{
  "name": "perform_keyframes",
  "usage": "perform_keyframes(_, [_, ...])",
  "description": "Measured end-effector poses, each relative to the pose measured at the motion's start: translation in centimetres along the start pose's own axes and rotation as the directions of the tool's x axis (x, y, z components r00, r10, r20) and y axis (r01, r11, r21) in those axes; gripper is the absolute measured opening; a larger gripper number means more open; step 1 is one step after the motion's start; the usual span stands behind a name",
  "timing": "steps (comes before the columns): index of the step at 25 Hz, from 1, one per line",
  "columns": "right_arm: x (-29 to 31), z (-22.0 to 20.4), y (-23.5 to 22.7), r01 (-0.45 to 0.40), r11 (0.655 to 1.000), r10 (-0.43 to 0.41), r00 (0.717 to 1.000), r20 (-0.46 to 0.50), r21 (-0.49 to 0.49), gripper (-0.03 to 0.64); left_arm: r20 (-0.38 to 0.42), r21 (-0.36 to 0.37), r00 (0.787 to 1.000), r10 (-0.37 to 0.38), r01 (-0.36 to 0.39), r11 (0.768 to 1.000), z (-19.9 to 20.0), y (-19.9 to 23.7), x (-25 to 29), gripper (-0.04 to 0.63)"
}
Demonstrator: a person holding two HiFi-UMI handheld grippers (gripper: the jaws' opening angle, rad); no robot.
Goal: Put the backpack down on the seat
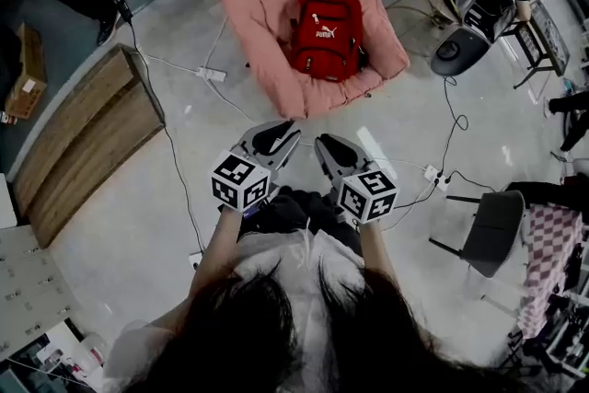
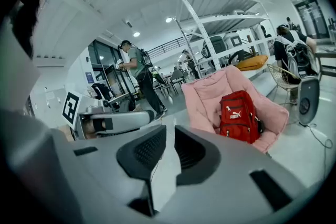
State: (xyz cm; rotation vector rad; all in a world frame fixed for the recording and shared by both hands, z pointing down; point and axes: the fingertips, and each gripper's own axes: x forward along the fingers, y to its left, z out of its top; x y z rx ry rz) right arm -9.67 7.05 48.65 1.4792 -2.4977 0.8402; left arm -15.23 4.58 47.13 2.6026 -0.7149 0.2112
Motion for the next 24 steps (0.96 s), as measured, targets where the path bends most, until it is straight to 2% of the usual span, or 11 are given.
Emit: perform_keyframes(24, [-3.9,1.2,-2.7,0.005,1.0,-0.005,0.999,0.041,-0.005,0.063,-0.015,0.035,1.0,-0.021,0.021,0.999,0.4,-4.3,3.2,0.114])
